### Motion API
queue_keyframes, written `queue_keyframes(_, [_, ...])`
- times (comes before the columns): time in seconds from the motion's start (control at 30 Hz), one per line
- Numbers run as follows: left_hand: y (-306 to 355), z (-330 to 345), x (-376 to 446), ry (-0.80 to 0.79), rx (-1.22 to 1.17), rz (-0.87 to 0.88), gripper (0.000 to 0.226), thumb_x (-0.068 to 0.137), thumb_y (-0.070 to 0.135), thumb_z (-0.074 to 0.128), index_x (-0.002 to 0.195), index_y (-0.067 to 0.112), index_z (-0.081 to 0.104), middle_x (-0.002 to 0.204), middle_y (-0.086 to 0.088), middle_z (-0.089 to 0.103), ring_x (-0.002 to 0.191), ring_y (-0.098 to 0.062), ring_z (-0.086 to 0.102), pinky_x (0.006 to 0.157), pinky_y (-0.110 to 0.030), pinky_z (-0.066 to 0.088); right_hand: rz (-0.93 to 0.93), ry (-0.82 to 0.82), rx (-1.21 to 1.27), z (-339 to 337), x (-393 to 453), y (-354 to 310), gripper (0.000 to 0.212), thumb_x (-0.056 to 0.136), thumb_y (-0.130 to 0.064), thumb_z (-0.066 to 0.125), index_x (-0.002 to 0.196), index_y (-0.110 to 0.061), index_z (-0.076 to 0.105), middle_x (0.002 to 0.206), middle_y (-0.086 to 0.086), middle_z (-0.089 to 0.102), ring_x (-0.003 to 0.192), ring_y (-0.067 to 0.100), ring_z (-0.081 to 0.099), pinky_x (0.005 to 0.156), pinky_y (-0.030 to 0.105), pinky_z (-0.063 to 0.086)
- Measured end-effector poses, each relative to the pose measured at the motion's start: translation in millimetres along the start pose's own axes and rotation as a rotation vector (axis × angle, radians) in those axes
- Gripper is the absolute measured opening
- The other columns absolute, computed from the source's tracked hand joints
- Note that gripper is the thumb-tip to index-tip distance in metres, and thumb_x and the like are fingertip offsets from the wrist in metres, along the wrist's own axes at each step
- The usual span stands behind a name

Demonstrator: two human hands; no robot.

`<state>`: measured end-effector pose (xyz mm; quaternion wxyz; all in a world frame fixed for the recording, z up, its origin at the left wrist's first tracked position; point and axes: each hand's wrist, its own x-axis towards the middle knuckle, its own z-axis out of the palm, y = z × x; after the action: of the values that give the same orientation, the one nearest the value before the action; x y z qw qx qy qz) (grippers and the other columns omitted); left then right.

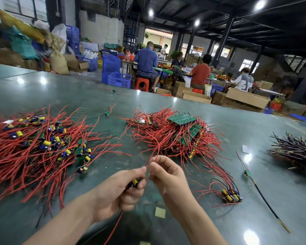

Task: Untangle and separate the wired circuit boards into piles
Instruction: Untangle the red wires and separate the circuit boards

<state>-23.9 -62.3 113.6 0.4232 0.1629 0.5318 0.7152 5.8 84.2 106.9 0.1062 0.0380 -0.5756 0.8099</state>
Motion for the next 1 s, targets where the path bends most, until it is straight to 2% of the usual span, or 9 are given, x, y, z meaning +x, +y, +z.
queue_keyframes(0.2, [1.8,-3.5,-3.3,-0.139,-0.019,-0.071,0.040,0.079,0.050,0.046,0.051,0.021,0.048,0.047,0.009,0.025,0.032,0.000,0.016,0.032,-0.012,0.020,0.056,-0.054,0.148,2.9,-0.7,-0.6,0.012,0.065,-0.006,0.073,0.063,-0.017,0.069,0.068,-0.004,0.061,0.056,0.006,0.051,0.060,0.017,0.045])
queue_keyframes(0.27, [2.1,-5.7,-4.4,-0.187,-0.042,-0.100,0.041,0.080,0.050,0.043,0.051,0.022,0.048,0.047,0.010,0.026,0.031,0.001,0.018,0.032,-0.011,0.021,0.015,-0.056,0.119,4.0,-0.9,-0.8,0.016,0.068,-0.005,0.066,0.061,-0.020,0.067,0.067,-0.007,0.060,0.058,0.006,0.050,0.061,0.017,0.043])
queue_keyframes(0.33, [2.1,-6.2,-4.5,-0.209,-0.072,-0.111,0.041,0.082,0.049,0.040,0.052,0.022,0.049,0.047,0.011,0.027,0.031,0.002,0.020,0.031,-0.011,0.022,-0.068,-0.010,0.033,5.1,-1.2,-1.0,0.020,0.068,-0.003,0.071,0.061,-0.022,0.066,0.068,-0.008,0.060,0.061,0.006,0.050,0.062,0.017,0.042])
queue_keyframes(0.4, [1.5,-5.0,-3.7,-0.198,-0.083,-0.105,0.041,0.082,0.048,0.041,0.052,0.022,0.049,0.048,0.010,0.027,0.031,0.002,0.020,0.031,-0.011,0.023,-0.159,0.075,-0.078,5.4,-2.1,1.6,0.019,0.066,-0.009,0.079,0.061,-0.022,0.065,0.067,-0.010,0.060,0.063,0.003,0.051,0.062,0.015,0.041])
queue_keyframes(0.47, [0.6,-3.6,-2.4,-0.153,-0.072,-0.097,0.039,0.080,0.048,0.045,0.052,0.021,0.050,0.048,0.009,0.027,0.032,0.000,0.019,0.031,-0.012,0.022,-0.217,0.131,-0.161,6.1,-3.6,4.6,0.010,0.065,-0.017,0.073,0.064,-0.020,0.063,0.066,-0.010,0.060,0.062,0.001,0.050,0.061,0.013,0.041])
queue_keyframes(0.6, [-0.9,-5.1,-0.3,-0.084,-0.066,-0.098,0.038,0.078,0.047,0.049,0.051,0.020,0.050,0.048,0.008,0.025,0.032,-0.001,0.017,0.031,-0.011,0.020,-0.175,0.161,-0.172,3.8,-3.2,0.1,0.012,0.066,-0.025,0.070,0.071,-0.018,0.063,0.063,-0.008,0.060,0.056,0.003,0.046,0.055,0.013,0.039])
queue_keyframes(0.7, [-0.2,-5.9,-0.1,-0.070,-0.049,-0.103,0.038,0.079,0.046,0.049,0.052,0.020,0.050,0.049,0.008,0.025,0.033,-0.002,0.016,0.032,-0.011,0.019,-0.159,0.194,-0.178,-1.6,0.0,-8.4,0.008,0.077,-0.014,0.067,0.071,-0.017,0.062,0.059,-0.009,0.056,0.054,0.004,0.042,0.053,0.013,0.038])
queue_keyframes(0.8, [-2.5,-2.4,-0.1,-0.059,0.044,-0.095,0.040,0.079,0.049,0.048,0.051,0.021,0.049,0.049,0.008,0.025,0.035,-0.002,0.015,0.034,-0.012,0.018,-0.195,0.269,-0.208,-0.3,-1.2,-4.9,0.018,0.083,-0.001,0.062,0.072,-0.014,0.059,0.059,-0.010,0.057,0.052,0.002,0.042,0.052,0.012,0.037])
queue_keyframes(1.0, [-12.7,8.0,2.4,-0.038,0.215,-0.076,0.043,0.079,0.054,0.048,0.052,0.020,0.048,0.048,0.007,0.029,0.038,-0.004,0.017,0.037,-0.013,0.015,-0.240,0.399,-0.291,5.9,-5.3,8.6,0.012,0.082,-0.002,0.066,0.076,-0.009,0.059,0.060,-0.010,0.057,0.050,0.003,0.042,0.050,0.014,0.037])
